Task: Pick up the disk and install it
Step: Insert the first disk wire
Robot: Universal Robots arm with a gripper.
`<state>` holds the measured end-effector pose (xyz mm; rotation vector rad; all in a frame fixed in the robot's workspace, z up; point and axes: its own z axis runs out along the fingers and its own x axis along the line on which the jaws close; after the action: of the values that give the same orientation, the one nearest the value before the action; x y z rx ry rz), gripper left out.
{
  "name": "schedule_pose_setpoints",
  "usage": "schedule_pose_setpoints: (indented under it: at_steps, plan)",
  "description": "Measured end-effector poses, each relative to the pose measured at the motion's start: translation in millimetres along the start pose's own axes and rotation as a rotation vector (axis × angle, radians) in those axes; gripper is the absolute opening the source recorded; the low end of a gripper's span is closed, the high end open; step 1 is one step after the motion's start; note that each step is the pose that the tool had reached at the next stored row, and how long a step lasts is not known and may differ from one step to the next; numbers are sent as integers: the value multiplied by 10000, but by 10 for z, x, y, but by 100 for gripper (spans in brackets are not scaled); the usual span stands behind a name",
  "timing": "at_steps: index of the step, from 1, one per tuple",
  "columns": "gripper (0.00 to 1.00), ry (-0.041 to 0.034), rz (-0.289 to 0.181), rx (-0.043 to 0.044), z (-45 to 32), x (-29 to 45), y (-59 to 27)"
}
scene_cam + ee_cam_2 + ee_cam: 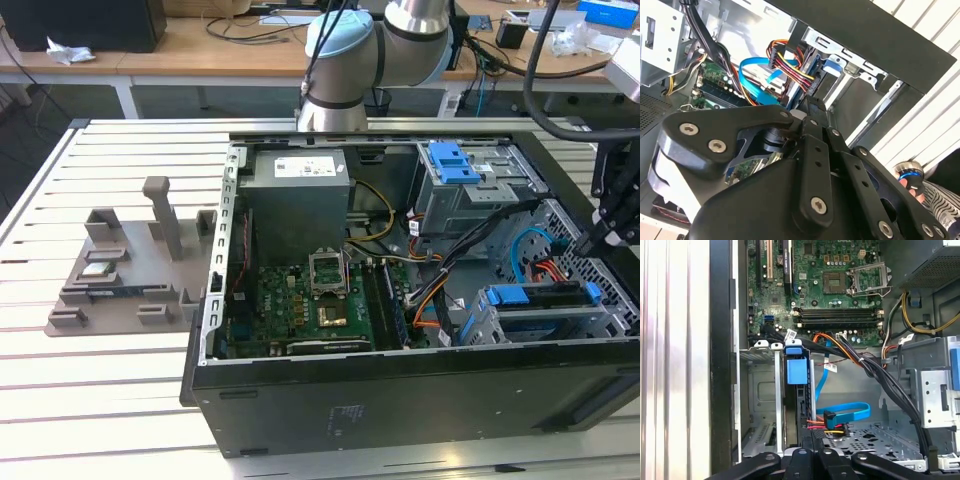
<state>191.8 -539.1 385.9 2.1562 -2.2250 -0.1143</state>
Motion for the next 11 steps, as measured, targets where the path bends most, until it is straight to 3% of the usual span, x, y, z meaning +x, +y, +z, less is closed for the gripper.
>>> schedule_pose_setpoints:
  at_steps: [11]
  plan:
    - [11, 0, 0, -1, -200, -4, 17]
